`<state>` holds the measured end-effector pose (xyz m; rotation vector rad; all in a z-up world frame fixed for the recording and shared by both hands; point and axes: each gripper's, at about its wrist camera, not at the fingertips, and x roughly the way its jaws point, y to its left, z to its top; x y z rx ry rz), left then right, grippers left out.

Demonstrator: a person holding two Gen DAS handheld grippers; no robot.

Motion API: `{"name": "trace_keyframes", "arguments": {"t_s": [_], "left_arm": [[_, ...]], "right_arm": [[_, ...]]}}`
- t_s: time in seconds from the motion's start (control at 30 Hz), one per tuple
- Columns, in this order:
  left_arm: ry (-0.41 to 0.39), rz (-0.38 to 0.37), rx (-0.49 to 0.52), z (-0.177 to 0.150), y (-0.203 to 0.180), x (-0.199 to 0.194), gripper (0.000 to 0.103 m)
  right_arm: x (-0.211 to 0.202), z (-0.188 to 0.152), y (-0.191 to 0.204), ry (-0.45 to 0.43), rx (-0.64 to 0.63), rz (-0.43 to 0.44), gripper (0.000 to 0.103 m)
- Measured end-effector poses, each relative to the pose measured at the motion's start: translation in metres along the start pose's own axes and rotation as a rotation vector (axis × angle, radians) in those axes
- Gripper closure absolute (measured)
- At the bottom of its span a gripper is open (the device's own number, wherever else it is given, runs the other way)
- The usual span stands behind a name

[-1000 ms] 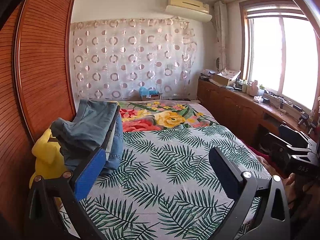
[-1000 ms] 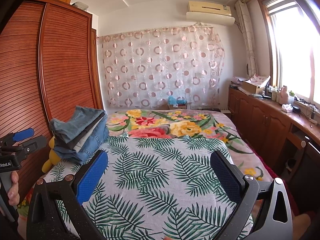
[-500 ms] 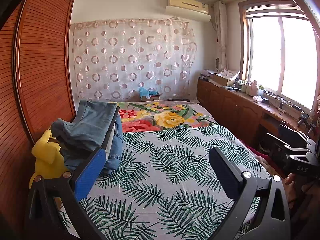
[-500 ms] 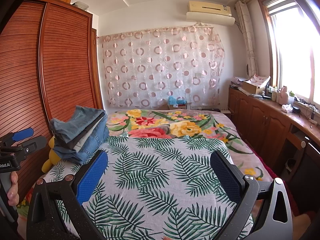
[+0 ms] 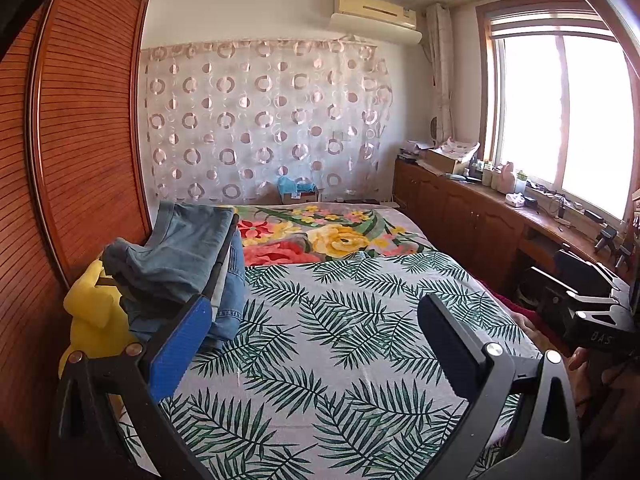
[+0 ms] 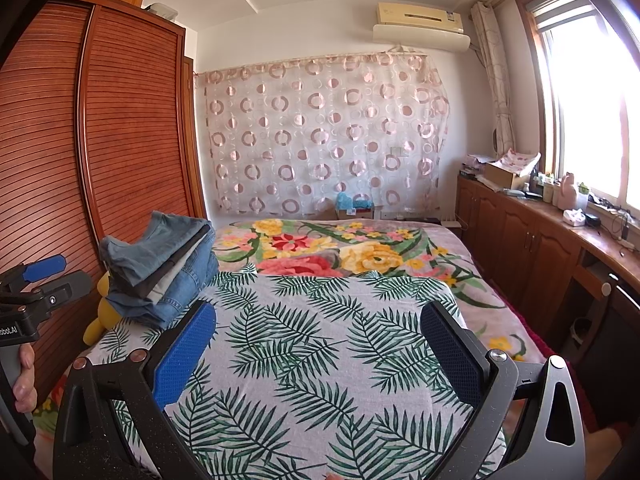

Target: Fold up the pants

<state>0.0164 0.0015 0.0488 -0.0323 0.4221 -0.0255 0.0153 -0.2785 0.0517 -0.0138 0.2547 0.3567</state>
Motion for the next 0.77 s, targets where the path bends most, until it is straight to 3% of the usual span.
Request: {"name": "trace_keyframes", "arguments": {"t_s": [0.77], "left_arm": [[-0.002, -0.001, 0.000, -0.0004, 0.0002, -0.0002, 0.000]], "right_arm": [[0.0002, -0.0002, -0.0016, 0.001, -0.001, 0.001, 0.001]]}}
